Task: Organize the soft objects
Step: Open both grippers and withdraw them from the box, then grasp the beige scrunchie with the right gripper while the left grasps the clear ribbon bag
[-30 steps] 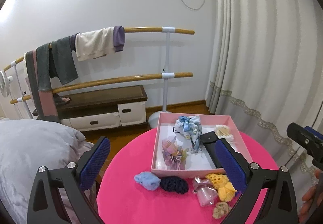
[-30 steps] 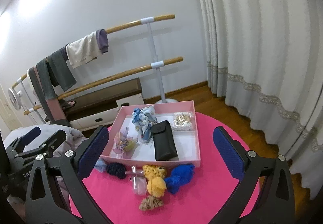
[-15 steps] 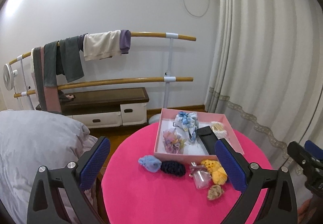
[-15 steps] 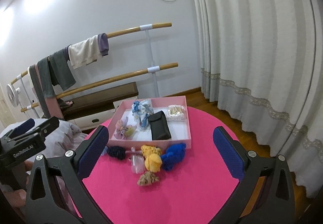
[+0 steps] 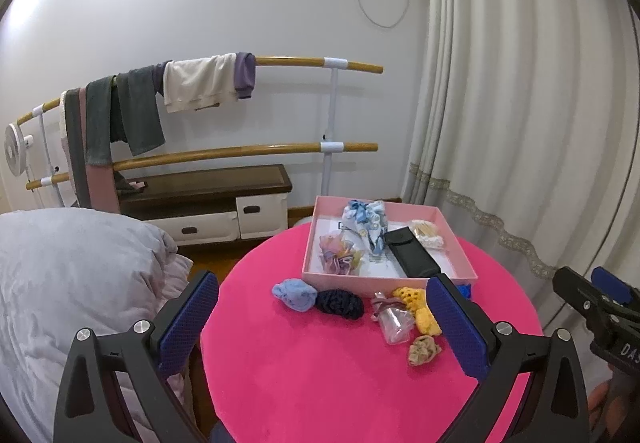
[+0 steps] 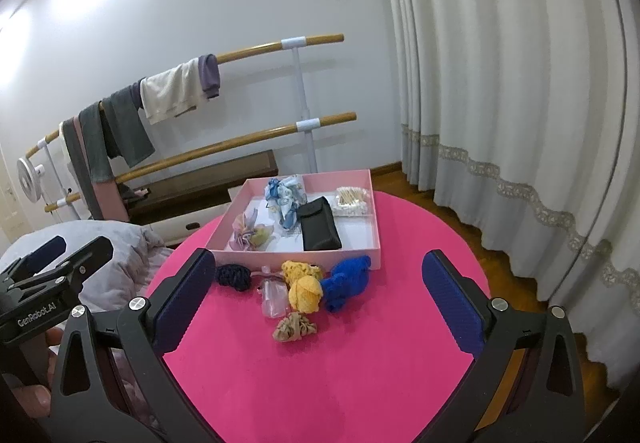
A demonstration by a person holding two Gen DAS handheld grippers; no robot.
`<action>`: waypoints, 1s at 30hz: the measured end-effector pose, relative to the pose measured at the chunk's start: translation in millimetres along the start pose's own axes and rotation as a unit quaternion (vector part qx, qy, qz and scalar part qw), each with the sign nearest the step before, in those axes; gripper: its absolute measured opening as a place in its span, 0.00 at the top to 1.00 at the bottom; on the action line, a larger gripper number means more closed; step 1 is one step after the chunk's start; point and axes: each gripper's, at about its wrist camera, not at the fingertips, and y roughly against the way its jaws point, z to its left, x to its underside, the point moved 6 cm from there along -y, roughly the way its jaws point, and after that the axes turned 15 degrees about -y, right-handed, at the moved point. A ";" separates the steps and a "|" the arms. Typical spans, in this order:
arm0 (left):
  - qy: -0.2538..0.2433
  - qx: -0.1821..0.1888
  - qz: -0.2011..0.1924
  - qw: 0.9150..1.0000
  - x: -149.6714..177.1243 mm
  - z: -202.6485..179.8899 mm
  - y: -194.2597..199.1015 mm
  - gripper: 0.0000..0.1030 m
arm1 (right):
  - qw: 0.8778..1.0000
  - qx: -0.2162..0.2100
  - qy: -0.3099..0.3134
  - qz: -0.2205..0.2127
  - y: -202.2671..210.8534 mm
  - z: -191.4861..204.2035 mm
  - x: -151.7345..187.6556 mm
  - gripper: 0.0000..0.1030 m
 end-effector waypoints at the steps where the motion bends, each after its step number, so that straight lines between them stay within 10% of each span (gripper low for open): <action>1: 0.001 0.001 0.001 1.000 0.4 -0.1 -0.1 0.00 | 1.000 0.001 -0.001 0.000 0.0 -1.2 0.1 0.00; 30: -0.002 0.014 0.160 0.987 65.6 8.6 -136.0 0.00 | 0.979 0.017 0.007 0.205 -149.9 -11.7 121.2 0.12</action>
